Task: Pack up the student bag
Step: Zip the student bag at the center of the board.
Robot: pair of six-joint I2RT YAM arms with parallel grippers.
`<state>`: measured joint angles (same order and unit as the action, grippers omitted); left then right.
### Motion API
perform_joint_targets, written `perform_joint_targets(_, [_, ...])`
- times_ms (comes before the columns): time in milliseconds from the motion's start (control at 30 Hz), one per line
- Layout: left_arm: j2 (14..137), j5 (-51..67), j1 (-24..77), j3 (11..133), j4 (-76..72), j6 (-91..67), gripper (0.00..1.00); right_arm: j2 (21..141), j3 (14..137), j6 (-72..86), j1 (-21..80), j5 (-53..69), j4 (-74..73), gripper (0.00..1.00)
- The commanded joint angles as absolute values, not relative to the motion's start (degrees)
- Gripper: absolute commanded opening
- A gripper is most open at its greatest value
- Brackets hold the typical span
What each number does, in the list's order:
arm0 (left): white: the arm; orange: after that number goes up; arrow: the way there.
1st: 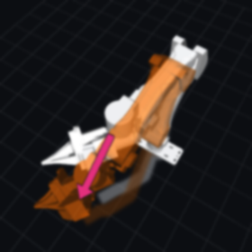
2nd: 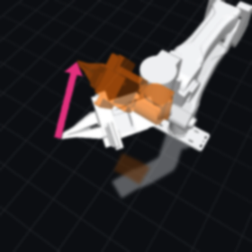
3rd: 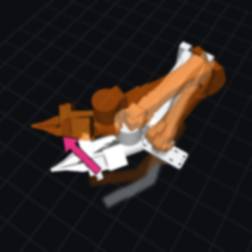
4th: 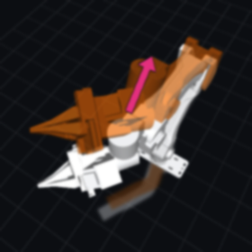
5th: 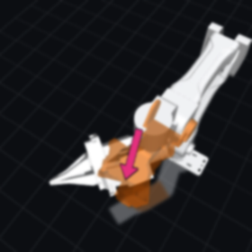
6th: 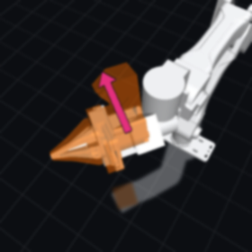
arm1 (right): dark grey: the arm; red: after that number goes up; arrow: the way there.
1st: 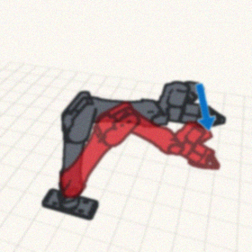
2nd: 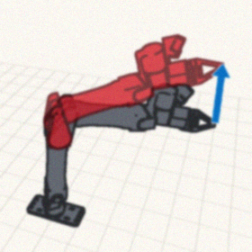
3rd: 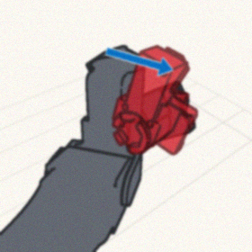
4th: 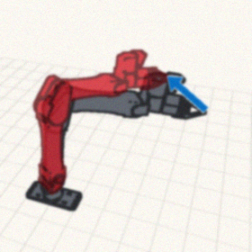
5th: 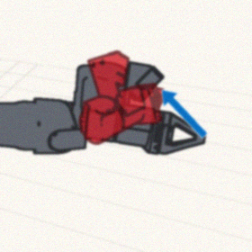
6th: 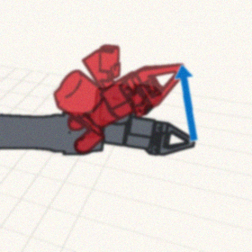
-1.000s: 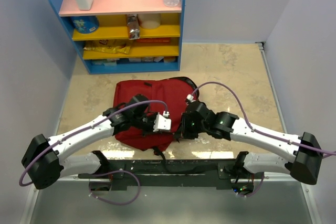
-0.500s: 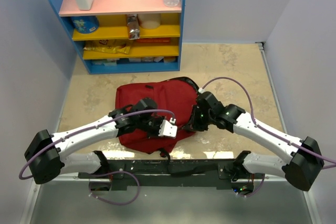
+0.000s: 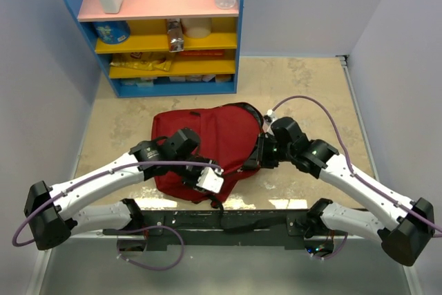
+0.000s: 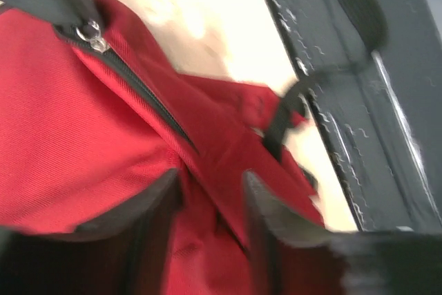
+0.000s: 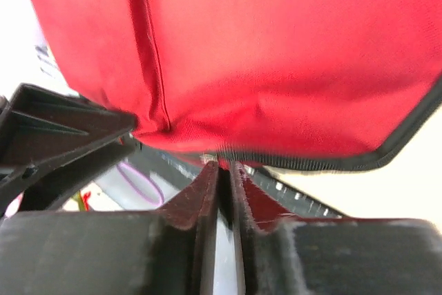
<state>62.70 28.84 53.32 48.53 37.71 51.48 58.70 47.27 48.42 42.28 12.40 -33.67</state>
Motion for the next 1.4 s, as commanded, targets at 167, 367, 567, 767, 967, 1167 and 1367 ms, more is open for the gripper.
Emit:
perform_joint_targets(167, [63.1, 26.7, 53.4, 62.0, 53.0, 51.8, 0.87, 53.3, 42.5, 47.3, 40.0, 16.4, -24.3, 0.48])
perform_joint_targets(367, [65.9, 31.5, 53.8, 65.3, 46.6, 53.7, 1.00, 50.5, 45.9, 48.7, 39.8, 5.0, -32.1, 0.42])
perform_joint_targets(567, [75.6, 32.7, 57.6, 69.6, 41.8, 48.4, 1.00, 46.5, 50.1, 50.8, 39.7, -6.5, -39.1, 0.41])
perform_joint_targets(767, [86.4, 34.3, 59.1, 77.9, 38.2, 41.9, 0.99, 36.1, 51.3, 55.5, 39.8, -21.8, -45.5, 0.41])
perform_joint_targets(967, [95.1, 37.8, 59.2, 84.1, 38.9, 38.8, 0.93, 28.4, 49.0, 59.7, 39.8, -25.3, -50.4, 0.39])
perform_joint_targets(1167, [101.5, 45.1, 59.2, 89.2, 47.9, 43.1, 0.82, 25.2, 47.6, 60.1, 39.8, -26.0, -52.1, 0.39])
perform_joint_targets(1367, [107.3, 47.5, 59.2, 93.5, 57.5, 48.4, 0.71, 24.8, 48.6, 59.8, 39.8, -26.6, -54.2, 0.38])
